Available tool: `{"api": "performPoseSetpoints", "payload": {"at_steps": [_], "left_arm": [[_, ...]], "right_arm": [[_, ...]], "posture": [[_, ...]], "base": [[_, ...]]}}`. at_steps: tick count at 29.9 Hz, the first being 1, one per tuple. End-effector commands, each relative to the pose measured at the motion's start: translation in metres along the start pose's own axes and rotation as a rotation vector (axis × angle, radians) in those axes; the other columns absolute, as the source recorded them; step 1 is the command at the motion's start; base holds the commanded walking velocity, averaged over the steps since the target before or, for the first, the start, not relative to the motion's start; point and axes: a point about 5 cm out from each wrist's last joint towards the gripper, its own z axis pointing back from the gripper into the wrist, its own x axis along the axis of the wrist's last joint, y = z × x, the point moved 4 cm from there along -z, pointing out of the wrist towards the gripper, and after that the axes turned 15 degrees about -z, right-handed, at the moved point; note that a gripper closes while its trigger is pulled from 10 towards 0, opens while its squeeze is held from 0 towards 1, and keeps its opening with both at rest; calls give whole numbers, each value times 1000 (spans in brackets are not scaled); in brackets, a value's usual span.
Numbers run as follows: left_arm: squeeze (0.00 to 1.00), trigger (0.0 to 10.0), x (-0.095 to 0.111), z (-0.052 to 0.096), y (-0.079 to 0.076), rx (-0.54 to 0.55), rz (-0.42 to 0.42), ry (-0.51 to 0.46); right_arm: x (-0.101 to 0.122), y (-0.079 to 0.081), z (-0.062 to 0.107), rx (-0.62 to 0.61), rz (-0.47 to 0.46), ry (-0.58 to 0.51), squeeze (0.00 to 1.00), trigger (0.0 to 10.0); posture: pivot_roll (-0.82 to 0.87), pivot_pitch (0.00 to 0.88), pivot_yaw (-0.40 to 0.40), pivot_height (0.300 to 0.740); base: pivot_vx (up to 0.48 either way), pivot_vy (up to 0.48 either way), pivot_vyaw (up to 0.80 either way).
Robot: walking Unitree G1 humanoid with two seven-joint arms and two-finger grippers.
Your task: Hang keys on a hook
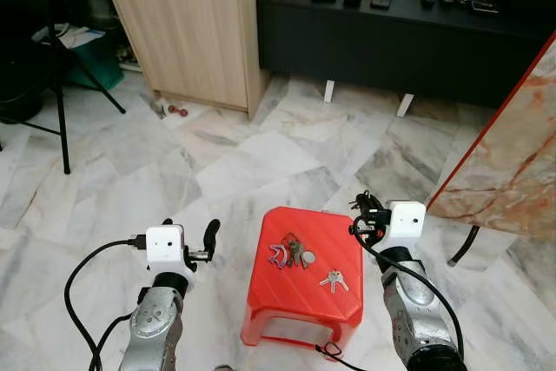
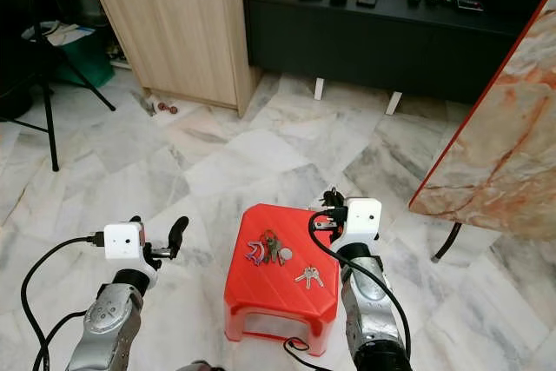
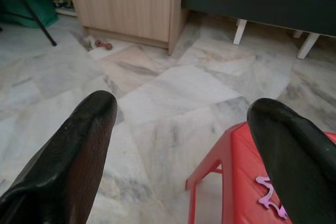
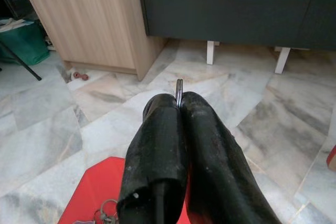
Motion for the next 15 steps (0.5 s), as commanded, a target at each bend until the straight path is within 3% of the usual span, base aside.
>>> {"api": "performPoseSetpoints", "payload": {"at_steps": [1, 6, 15], "left_arm": [[0, 10000, -4, 3, -1, -5, -3, 14], [0, 10000, -5, 3, 0, -5, -6, 14], [0, 10000, -4, 2, 3, 3, -8, 14]], "right_arm": [[-3, -1, 2, -6, 2, 11, 0, 10000], [-2, -1, 2, -4, 3, 12, 0, 10000], [-1, -3, 0, -24, -3, 19, 0, 10000]], "posture": [[89, 128, -27, 740], [88, 129, -25, 740], [91, 128, -24, 740]], "base": [[-281, 0, 0], [-267, 0, 0], [0, 0, 0]]}}
